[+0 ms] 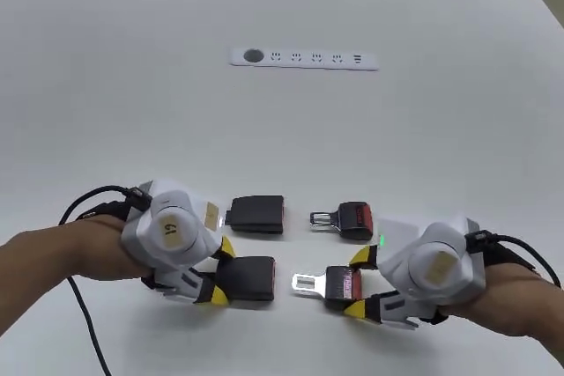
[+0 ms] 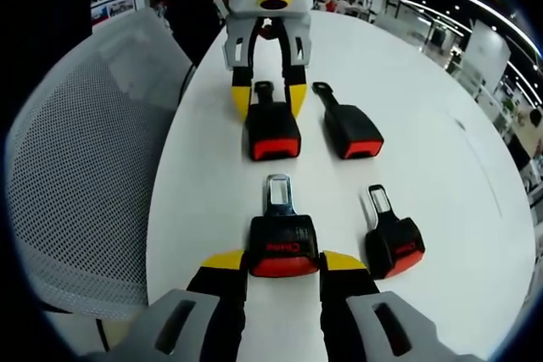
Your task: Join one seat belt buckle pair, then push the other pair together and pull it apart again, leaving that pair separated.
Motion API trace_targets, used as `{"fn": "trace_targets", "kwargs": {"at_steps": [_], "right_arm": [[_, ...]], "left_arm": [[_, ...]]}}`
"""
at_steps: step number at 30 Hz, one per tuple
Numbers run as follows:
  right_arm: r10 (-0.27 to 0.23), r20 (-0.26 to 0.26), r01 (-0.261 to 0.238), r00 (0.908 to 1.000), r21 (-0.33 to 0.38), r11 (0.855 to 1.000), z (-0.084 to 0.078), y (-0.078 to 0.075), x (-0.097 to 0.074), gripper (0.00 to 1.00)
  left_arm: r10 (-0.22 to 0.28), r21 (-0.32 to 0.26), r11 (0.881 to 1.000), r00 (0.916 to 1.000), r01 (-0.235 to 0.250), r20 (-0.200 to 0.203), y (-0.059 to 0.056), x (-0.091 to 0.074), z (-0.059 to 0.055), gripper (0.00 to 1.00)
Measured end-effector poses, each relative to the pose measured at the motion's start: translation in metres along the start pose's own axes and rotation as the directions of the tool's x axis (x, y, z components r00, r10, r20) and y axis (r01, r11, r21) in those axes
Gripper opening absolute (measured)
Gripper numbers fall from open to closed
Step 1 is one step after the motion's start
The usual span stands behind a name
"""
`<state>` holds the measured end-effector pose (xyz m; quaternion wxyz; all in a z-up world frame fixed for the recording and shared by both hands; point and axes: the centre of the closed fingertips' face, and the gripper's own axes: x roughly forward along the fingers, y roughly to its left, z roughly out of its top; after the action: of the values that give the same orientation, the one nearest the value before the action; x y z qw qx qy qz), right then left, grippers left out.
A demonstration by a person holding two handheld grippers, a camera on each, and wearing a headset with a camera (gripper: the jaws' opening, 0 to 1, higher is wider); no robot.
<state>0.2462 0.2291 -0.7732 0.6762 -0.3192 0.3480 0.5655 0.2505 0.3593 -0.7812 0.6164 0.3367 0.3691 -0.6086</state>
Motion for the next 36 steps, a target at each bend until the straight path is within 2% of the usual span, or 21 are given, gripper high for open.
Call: {"fn": "trace_targets", "kwargs": {"at_steps": [21, 36], "right_arm": [[0.025, -0.01, -0.026, 0.9996, -0.023, 0.999, 0.02, 0.001, 0.013, 0.29], [0.027, 0.009, -0.026, 0.9996, -0.051, 0.998, 0.032, 0.002, 0.019, 0.29]], "left_arm": [[0.0, 0.004, 1.0, 1.0, 0.0, -0.004, -0.001, -0.001, 0.002, 0.32], [-0.003, 0.005, 1.0, 1.0, 0.003, -0.008, 0.0, -0.001, 0.0, 0.32]]}}
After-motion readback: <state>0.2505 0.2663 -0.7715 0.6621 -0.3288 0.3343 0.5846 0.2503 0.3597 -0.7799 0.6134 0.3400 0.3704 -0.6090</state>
